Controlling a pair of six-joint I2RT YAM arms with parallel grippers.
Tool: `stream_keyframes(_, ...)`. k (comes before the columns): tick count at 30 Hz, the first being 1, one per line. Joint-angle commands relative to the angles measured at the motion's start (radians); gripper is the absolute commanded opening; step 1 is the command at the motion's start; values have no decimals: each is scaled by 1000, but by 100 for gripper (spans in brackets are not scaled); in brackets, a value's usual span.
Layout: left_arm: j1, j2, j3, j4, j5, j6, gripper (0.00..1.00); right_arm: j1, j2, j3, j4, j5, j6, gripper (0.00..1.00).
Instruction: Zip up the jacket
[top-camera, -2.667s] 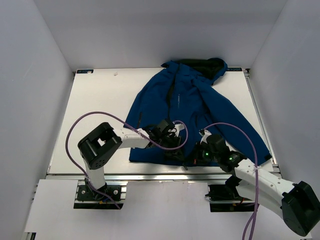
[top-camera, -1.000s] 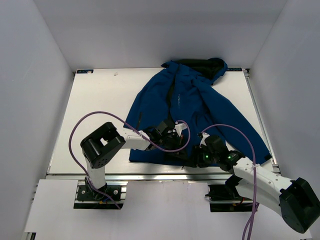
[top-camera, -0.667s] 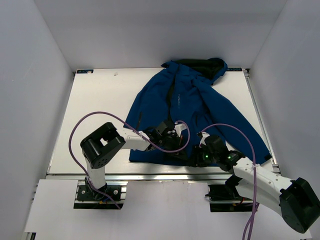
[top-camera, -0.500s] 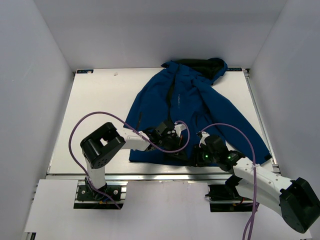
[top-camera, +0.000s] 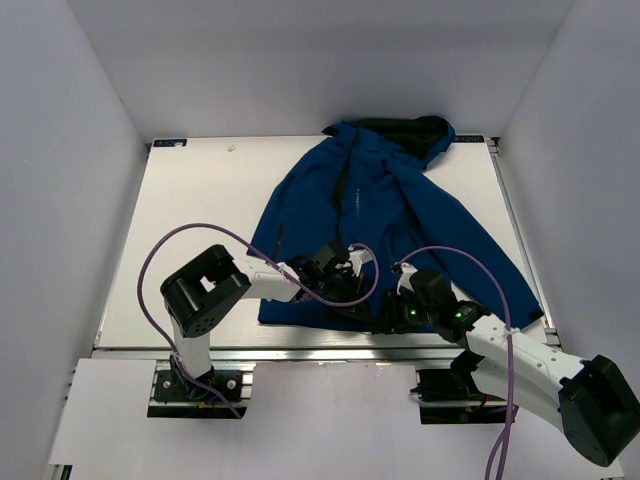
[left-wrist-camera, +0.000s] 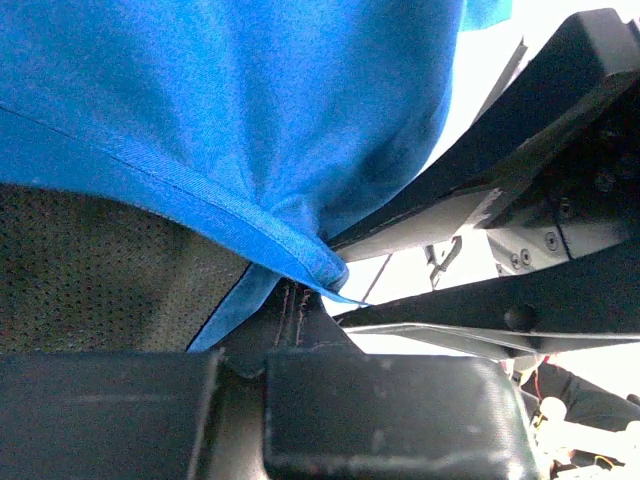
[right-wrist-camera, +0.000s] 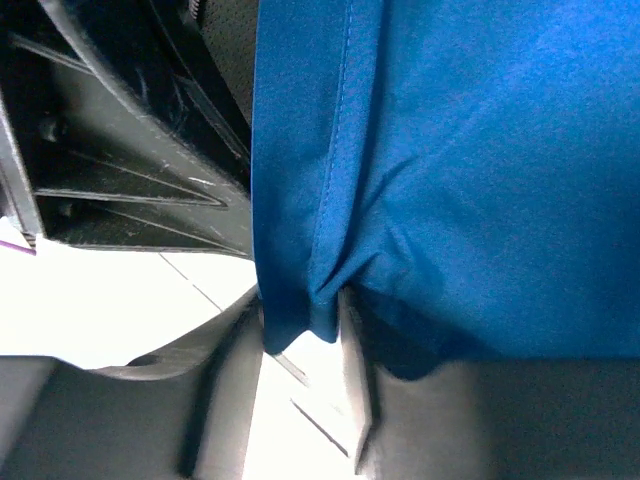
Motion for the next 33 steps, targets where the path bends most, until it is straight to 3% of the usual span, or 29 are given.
stream_keyframes(1,-13,-59,30,-28,-4,28,0,3,-14,18,58,-29,-3,42)
stream_keyframes(8,-13,-72,27,-25,-7,30,0,3,14,14,47,-14,3,32)
stream_keyframes(16,-13,-85,24,-5,10,33,0,2,98,18,63,-11,1,37)
stream_keyframes(21,-12,-79,25,-1,18,33,0,2,111,14,92,-14,-3,35)
stream_keyframes(27,-13,-75,25,10,30,33,0,3,77,-2,152,-25,-5,20)
stream_keyframes(31,-13,-75,27,13,38,33,0,3,42,-16,179,-31,-13,0)
stream_keyframes(33,-13,-76,28,6,38,34,0,3,23,-19,181,-29,-16,0)
